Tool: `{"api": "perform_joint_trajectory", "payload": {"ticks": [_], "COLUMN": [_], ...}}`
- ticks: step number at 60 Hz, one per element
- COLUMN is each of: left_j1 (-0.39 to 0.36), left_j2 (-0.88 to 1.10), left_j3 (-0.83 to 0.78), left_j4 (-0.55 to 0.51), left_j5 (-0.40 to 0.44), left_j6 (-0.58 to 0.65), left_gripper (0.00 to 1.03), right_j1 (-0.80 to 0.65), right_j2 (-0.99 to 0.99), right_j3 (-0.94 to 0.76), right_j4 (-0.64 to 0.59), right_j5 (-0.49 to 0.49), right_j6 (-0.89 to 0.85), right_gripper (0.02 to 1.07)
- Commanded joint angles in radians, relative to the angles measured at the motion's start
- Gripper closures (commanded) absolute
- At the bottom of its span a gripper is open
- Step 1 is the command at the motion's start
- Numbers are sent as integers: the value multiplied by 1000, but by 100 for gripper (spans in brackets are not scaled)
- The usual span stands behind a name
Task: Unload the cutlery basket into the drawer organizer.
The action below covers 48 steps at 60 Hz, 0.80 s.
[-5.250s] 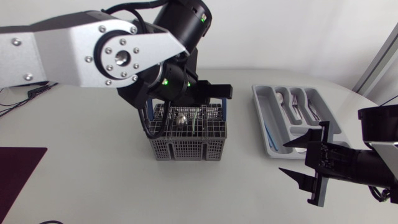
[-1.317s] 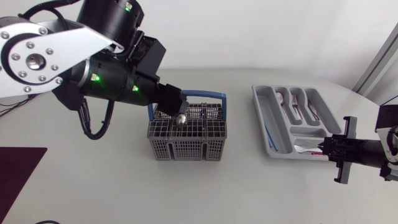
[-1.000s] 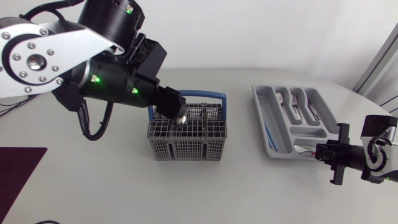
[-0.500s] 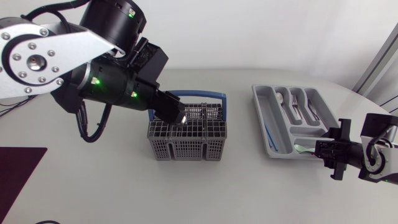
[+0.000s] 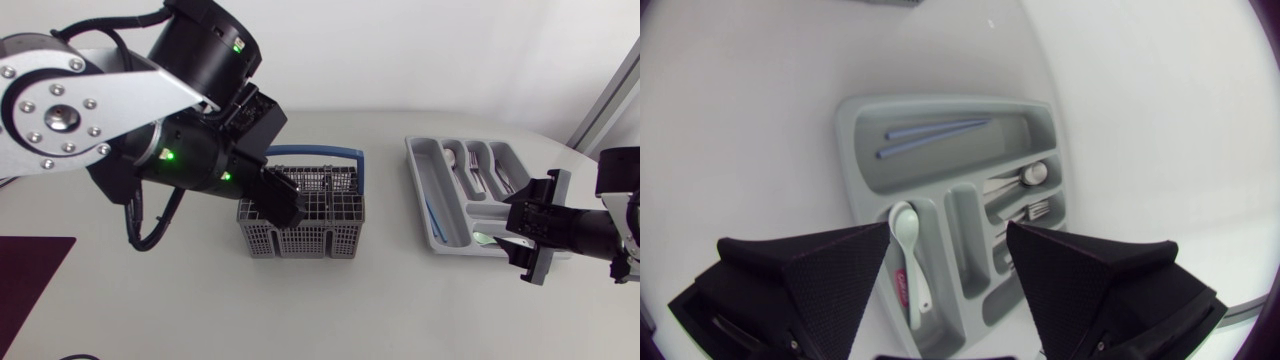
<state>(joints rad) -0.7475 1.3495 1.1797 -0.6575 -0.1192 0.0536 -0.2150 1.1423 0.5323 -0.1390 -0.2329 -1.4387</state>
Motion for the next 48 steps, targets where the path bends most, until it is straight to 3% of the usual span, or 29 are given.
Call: {"api": "perform_joint_trajectory", "payload": {"ticks": [1, 24, 48], "left_j1": [-3, 40, 63], "left_j2": [10, -96, -142], "left_j3": [-38, -186, -279], "left_j4": [-13, 53, 154], "left_j5": [-11, -7, 23], "left_j6": [3, 81, 155], "left_gripper": [11, 11, 11], "right_j1": [66, 410, 575], "right_j2": [-32, -9, 149], "right_j3": [63, 314, 459], "right_j4": [-99, -349, -359], "right_j5": [-20, -141, -261], "right_j6": [121, 652, 977], "right_gripper": [21, 21, 21]}}
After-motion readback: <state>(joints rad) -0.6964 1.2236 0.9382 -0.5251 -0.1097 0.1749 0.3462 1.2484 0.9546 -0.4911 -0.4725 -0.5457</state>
